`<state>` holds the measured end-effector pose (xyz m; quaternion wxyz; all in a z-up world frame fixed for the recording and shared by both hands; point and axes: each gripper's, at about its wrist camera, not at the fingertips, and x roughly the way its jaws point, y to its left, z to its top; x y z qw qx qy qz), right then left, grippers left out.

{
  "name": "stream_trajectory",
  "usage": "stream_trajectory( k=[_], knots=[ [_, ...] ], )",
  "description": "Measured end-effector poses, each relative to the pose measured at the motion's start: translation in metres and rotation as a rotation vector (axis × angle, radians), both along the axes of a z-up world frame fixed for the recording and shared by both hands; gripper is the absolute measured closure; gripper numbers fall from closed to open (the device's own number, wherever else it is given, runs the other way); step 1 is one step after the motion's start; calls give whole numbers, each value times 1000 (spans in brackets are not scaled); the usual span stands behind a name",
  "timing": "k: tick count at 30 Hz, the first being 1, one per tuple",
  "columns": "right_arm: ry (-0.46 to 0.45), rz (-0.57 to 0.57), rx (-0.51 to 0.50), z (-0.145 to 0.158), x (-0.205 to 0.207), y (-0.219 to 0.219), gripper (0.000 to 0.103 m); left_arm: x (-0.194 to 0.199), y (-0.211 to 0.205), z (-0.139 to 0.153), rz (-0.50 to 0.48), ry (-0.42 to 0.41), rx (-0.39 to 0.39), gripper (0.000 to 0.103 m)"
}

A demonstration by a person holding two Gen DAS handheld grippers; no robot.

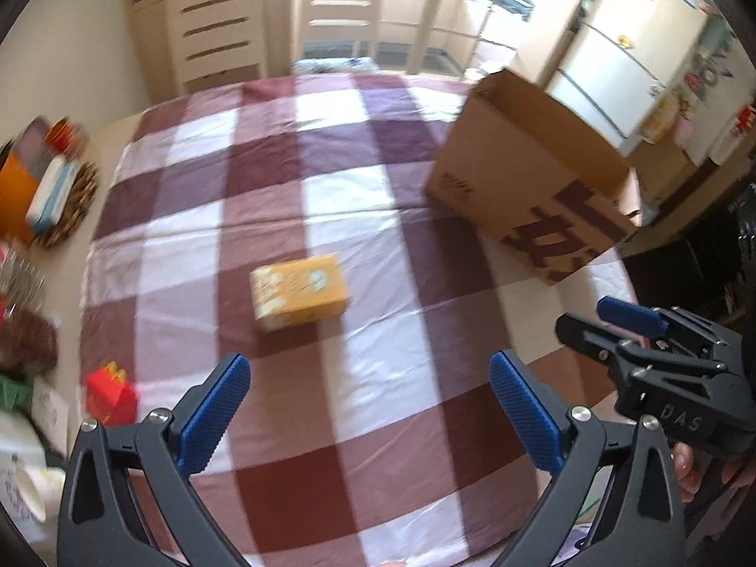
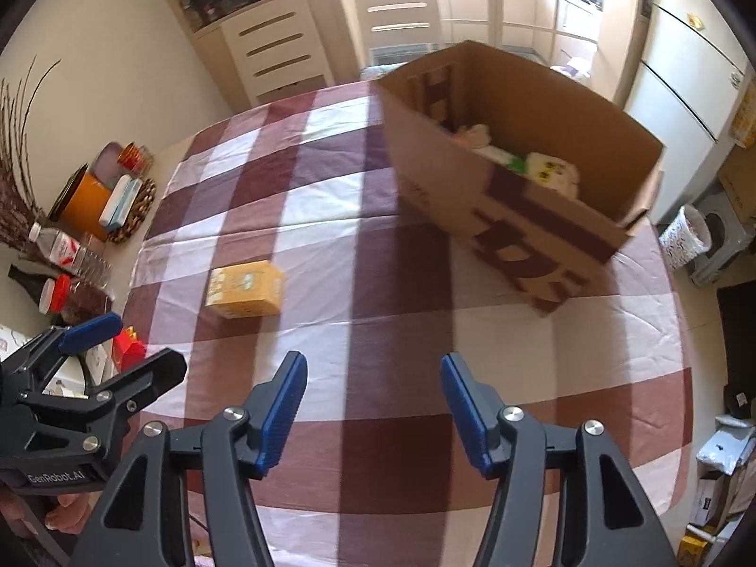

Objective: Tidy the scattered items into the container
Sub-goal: 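Grasp the red smiley toy box with the left tool while the right tool grasps the yellow Butter bear box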

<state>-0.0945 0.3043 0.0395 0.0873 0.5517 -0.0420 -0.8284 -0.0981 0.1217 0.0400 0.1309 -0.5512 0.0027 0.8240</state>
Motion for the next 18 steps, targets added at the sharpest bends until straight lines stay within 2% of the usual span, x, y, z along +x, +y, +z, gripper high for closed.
stream_trajectory(
  k=[6, 11, 18],
  knots=[
    [-24, 56, -11, -7, 0, -43, 42, 18, -48, -8, 102, -27, -35, 1],
    [-40, 85, 59, -17, 4, -80, 42, 32, -83, -19, 182, -68, -62, 1],
    [-56, 111, 10, -39, 6, -115, 42, 51, -142, -43, 341, -127, -53, 1]
  ],
)
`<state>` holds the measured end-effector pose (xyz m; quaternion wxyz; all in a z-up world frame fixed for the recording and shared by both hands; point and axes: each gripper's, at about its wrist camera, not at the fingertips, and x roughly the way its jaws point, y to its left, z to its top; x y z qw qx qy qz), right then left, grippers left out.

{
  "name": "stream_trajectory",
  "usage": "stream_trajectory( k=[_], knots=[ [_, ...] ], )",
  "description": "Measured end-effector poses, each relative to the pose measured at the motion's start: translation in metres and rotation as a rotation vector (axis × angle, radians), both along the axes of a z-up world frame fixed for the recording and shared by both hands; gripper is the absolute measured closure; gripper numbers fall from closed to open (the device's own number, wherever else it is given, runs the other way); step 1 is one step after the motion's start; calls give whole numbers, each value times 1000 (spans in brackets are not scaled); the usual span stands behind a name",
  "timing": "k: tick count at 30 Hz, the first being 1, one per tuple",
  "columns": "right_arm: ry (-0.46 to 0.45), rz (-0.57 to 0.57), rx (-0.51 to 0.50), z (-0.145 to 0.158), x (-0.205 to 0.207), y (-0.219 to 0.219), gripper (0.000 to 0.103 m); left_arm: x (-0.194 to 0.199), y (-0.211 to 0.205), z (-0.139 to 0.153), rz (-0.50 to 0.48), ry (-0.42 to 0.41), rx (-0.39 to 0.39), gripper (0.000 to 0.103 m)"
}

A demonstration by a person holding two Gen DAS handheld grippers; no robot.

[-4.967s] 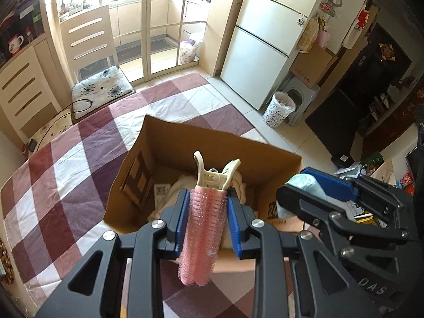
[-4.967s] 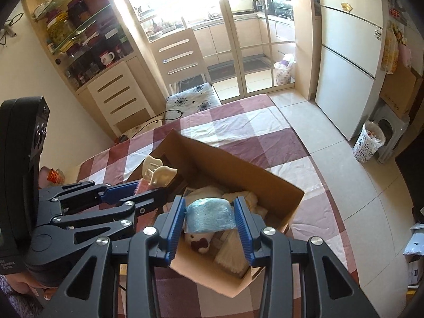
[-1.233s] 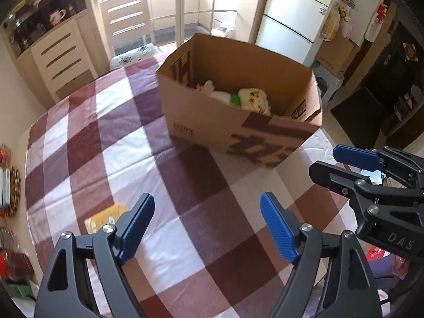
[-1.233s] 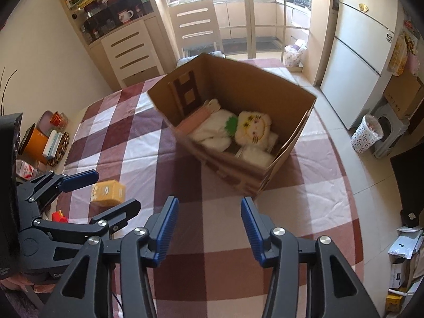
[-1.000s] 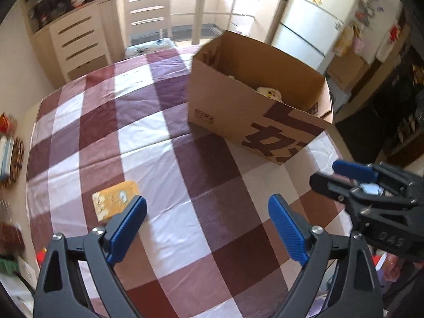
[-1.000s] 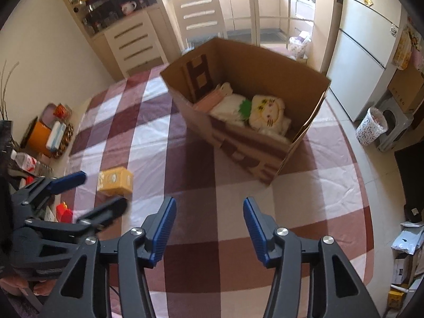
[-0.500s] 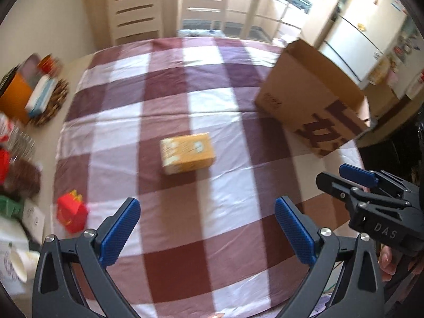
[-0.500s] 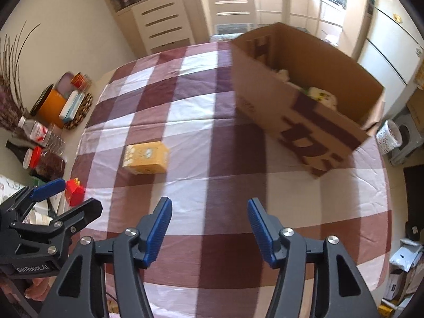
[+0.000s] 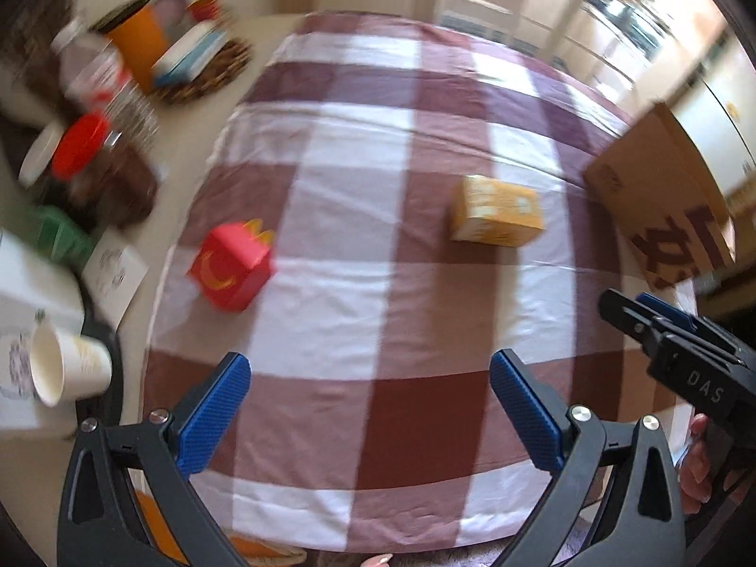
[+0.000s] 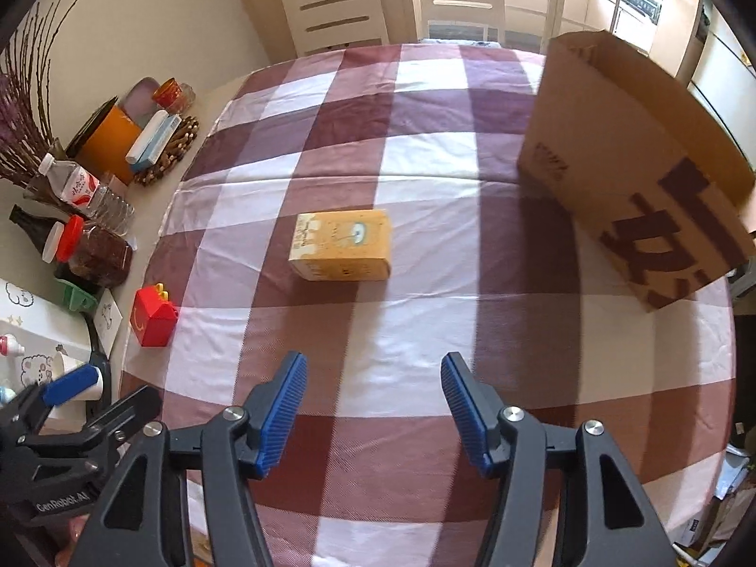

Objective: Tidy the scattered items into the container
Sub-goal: 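Grasp the red smiley toy box with the left tool while the right tool grasps the yellow Butter bear box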

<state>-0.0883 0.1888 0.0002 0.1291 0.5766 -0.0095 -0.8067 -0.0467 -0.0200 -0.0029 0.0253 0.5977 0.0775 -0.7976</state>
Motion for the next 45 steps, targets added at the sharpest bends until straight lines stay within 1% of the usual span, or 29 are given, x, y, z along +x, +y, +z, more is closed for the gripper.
stream_trajectory(
  k=[3, 6, 9, 12, 14, 17, 18, 21, 24, 27, 29, 32, 35, 36, 38, 42, 45],
  knots=[
    [2, 13, -6, -9, -1, -10, 42, 6, -30, -12, 81, -13, 27, 1],
    [6, 37, -6, -16, -5, -20, 42, 10, -58, -24, 131, -21, 8, 1],
    [13, 62, -10, -20, -13, -24, 42, 8, -78, -32, 165, -24, 40, 1],
    [43, 115, -15, -20, -27, -24, 42, 2, -94, -34, 169, -10, 29, 1],
    [79, 176, -9, -17, -39, -24, 42, -4, -102, -34, 145, 7, 5, 1],
    [89, 316, 4, -17, -58, -27, 42, -17, -105, -39, 81, 14, -42, 1],
    [95, 376, 17, -19, -66, -30, 42, -23, -104, -43, 50, 11, -76, 1],
    [116, 492, 59, -23, -78, -38, 42, -39, -98, -52, -31, 4, -142, 1],
    [131, 608, 97, -27, -87, -50, 42, -52, -92, -59, -90, 4, -165, 1],
    [115, 712, 91, -32, -93, -62, 42, -62, -89, -64, -126, 7, -169, 1],
    [103, 784, 96, -37, -97, -72, 42, -69, -87, -67, -144, 7, -154, 1],
    [68, 864, 133, -49, -100, -85, 42, -78, -85, -73, -166, -2, -132, 1],
    [44, 921, 161, -61, -100, -95, 42, -85, -83, -80, -180, -17, -112, 1],
    [23, 940, 160, -66, -100, -98, 42, -87, -82, -83, -182, -25, -105, 1],
    [12, 953, 142, -69, -100, -100, 42, -91, -80, -87, -184, -35, -94, 1],
    [-22, 959, 141, -82, -97, -105, 42, -95, -74, -96, -191, -48, -49, 2],
    [-44, 936, 138, -91, -94, -105, 42, -94, -65, -103, -202, -60, -41, 5]
  ],
)
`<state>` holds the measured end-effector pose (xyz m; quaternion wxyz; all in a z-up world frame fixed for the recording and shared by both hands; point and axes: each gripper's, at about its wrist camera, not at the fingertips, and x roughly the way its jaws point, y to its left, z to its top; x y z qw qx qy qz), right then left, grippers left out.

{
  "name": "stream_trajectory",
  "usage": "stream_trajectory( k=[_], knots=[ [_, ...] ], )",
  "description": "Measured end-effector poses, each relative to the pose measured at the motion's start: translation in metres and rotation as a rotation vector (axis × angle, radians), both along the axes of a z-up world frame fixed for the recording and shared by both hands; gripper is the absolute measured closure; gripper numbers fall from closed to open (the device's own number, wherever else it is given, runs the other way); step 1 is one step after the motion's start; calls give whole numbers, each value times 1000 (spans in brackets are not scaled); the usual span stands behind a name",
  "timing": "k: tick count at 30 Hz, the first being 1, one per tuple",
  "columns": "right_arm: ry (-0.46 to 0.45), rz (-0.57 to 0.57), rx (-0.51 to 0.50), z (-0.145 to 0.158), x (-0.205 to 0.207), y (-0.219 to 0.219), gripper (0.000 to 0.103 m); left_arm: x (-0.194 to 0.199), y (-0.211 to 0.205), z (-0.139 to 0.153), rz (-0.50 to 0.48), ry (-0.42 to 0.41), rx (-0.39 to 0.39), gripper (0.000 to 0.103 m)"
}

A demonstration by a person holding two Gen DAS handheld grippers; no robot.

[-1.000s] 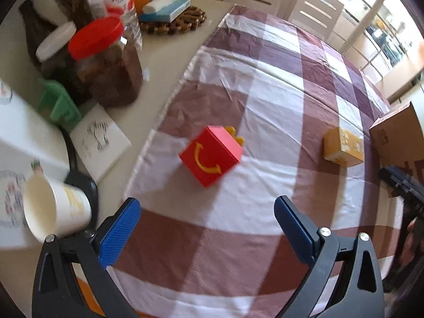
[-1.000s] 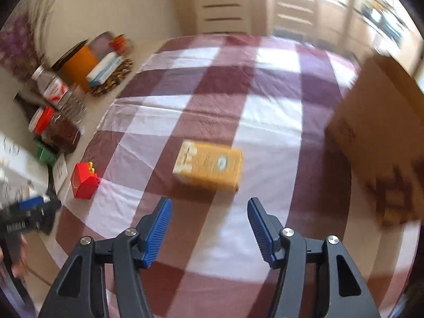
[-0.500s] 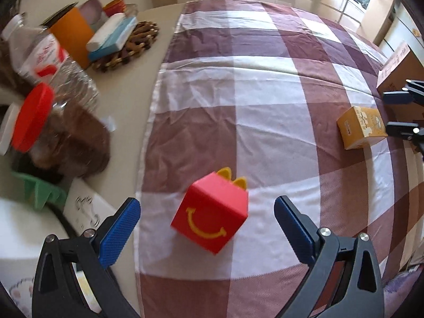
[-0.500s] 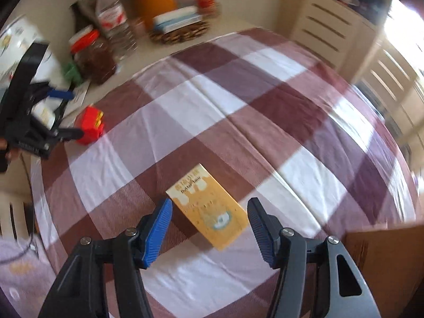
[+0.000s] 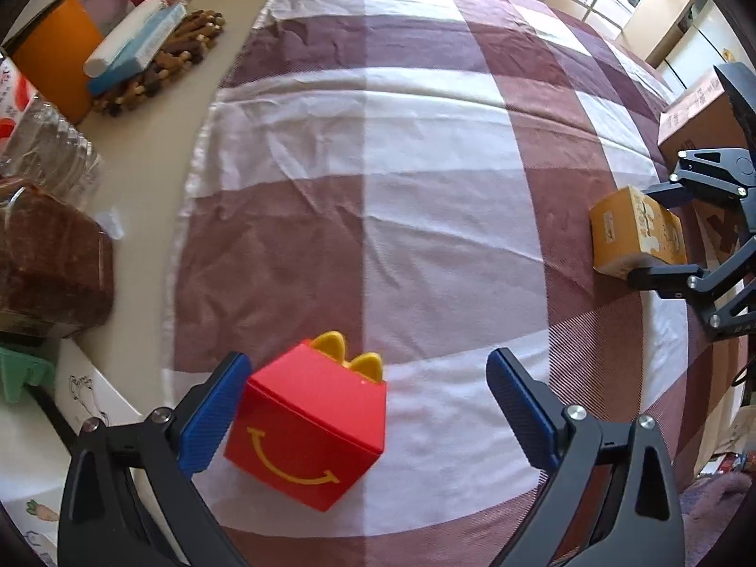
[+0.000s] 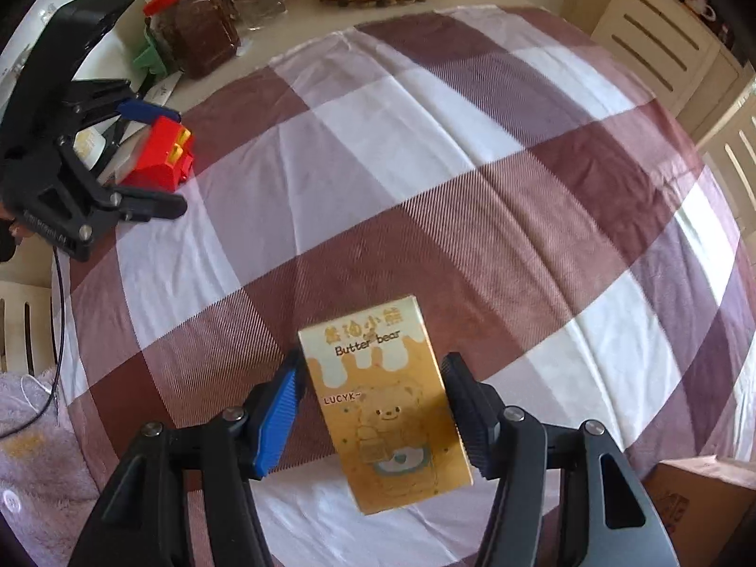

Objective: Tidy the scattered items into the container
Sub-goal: 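Grasp the red smiley toy box with the left tool while the right tool grasps the yellow Butter bear box, then carry the red toy box and Butter bear box with both tools toward the cardboard box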

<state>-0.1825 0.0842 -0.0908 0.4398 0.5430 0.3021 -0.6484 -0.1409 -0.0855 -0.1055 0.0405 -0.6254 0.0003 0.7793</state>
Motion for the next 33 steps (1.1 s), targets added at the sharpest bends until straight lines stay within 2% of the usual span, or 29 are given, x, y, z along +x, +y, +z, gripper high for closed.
stream_trajectory(
  k=[1, 5, 6, 9, 12, 23, 33],
  knots=[
    [-16, -30, -10, -2, 0, 2, 42, 2, 2, -1, -1, 2, -1, 6],
    [-114, -160, -47, -8, -5, 13, 45, 8, 1, -3, 32, -7, 54, 25],
    [-120, -192, -54, -9, -3, 16, 49, 10, -1, -5, 45, -10, 64, 31],
    [-113, -251, -54, -10, 6, 22, 50, 15, -4, -8, 79, -8, 71, 46],
    [-112, -311, -59, -10, 15, 26, 51, 19, -7, -7, 97, -3, 96, 47],
    [-117, -530, -109, 6, 31, 46, 52, 35, 14, 7, 93, 19, 66, 50],
    [-113, -624, -141, 22, 52, 59, 52, 48, 46, 28, 69, 36, 33, 50]
  ],
)
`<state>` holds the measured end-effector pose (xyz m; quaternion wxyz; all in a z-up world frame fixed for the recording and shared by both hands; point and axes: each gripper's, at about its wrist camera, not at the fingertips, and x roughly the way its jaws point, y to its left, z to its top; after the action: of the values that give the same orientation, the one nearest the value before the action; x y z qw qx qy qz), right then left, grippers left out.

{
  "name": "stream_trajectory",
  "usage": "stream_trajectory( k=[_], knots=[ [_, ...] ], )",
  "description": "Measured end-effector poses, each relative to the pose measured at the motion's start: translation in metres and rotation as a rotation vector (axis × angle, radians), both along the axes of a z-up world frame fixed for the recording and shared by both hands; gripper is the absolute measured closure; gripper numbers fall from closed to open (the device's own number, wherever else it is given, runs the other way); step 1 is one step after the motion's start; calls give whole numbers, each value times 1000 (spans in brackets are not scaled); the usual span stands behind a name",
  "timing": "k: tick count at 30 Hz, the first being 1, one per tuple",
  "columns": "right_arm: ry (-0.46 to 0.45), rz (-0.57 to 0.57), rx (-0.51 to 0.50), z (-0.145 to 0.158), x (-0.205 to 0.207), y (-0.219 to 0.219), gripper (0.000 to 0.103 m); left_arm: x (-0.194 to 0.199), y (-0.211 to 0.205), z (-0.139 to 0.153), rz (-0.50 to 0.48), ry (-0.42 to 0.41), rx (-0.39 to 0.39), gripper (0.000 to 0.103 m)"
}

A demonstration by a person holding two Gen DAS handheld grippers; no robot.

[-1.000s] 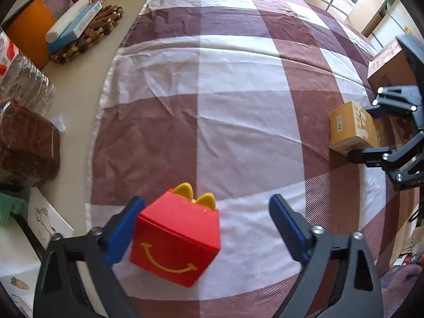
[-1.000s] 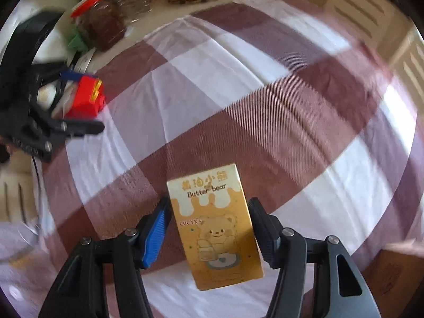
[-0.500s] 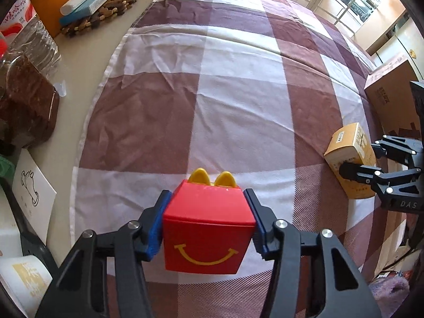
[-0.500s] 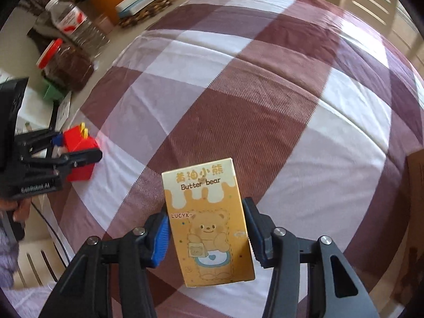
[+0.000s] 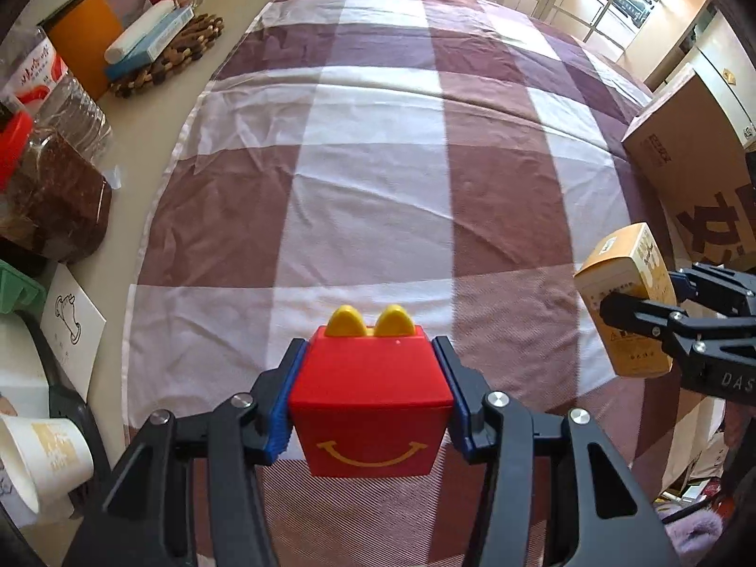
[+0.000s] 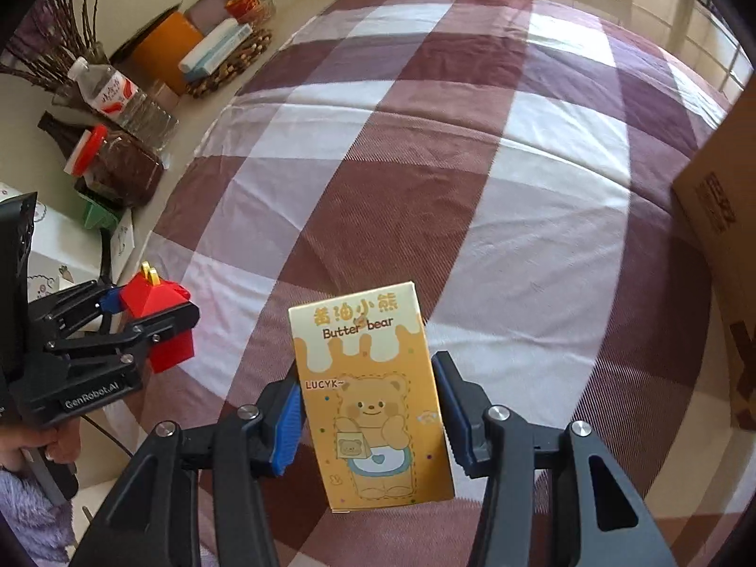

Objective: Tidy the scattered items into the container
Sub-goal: 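Carry the red toy box and Butter bear box with both tools toward the cardboard box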

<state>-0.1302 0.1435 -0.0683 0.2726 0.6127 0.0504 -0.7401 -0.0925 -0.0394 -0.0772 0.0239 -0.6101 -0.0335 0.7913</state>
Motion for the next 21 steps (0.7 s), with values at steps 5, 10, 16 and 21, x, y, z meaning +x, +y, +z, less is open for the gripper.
stream_trajectory(
  k=[5, 10, 16, 21],
  knots=[
    [44, -32, -20, 24, 13, 10, 52, 5, 13, 20, 9, 11, -8, 50],
    [71, -85, -57, 48, 23, 25, 52, 7, 27, 39, 15, 26, -5, 50],
    [115, -145, -71, 76, 37, 47, 52, 11, 47, 64, -16, 64, -23, 50],
    [135, -189, -74, 89, 48, 65, 52, 13, 67, 82, -50, 92, -20, 50]
  ],
)
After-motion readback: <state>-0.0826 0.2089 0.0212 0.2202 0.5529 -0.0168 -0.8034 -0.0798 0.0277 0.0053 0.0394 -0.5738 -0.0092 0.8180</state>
